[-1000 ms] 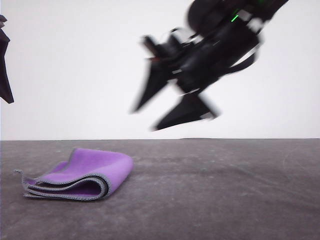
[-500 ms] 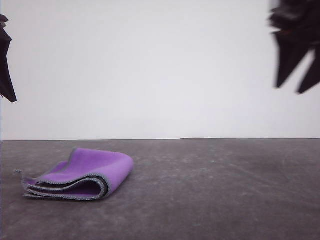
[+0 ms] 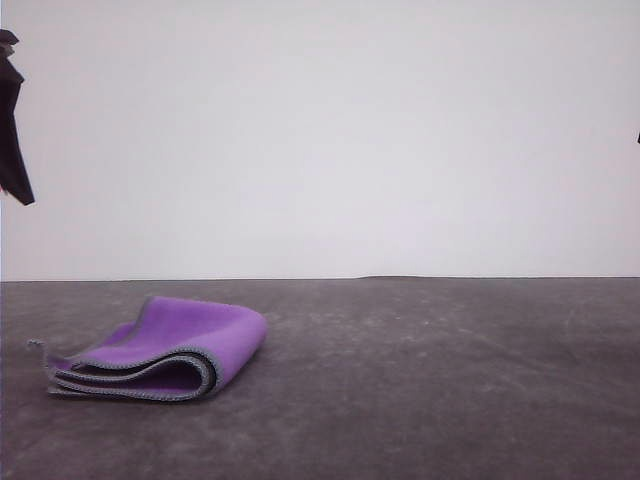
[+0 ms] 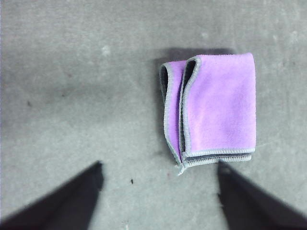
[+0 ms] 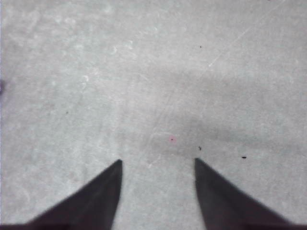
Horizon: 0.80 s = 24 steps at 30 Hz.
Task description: Fold clothes
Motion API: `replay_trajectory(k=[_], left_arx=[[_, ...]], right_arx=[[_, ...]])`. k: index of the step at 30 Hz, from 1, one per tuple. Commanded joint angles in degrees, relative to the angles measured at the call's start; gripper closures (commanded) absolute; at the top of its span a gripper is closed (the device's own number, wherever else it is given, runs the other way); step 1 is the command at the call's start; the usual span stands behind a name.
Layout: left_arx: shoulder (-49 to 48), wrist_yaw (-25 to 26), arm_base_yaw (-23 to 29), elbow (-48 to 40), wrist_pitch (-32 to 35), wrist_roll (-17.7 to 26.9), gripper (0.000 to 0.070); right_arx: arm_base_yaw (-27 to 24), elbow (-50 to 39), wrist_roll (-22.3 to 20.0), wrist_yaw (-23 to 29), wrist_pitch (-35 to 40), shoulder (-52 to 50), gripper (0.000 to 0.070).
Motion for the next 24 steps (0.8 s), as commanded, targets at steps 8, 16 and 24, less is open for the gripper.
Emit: replay_trajectory(k=[8,16,24], left_arx=[[0.4,0.1,0.0,0.6,0.1,-0.4,0.0683],[0.4,0.1,0.0,0.6,0.6,-0.7,0.0683],[0.4,0.1,0.0,0.6,0.6,-0.7,0.0683]], right_arx=[[0.0,0.5,-0.7,0.6,0.8,0.6,0.0694],[0.0,0.5,0.7,0.4,2.2,0.6,0.0694],[0.0,0.5,0.7,0.4,2.7,0.6,0.0694]])
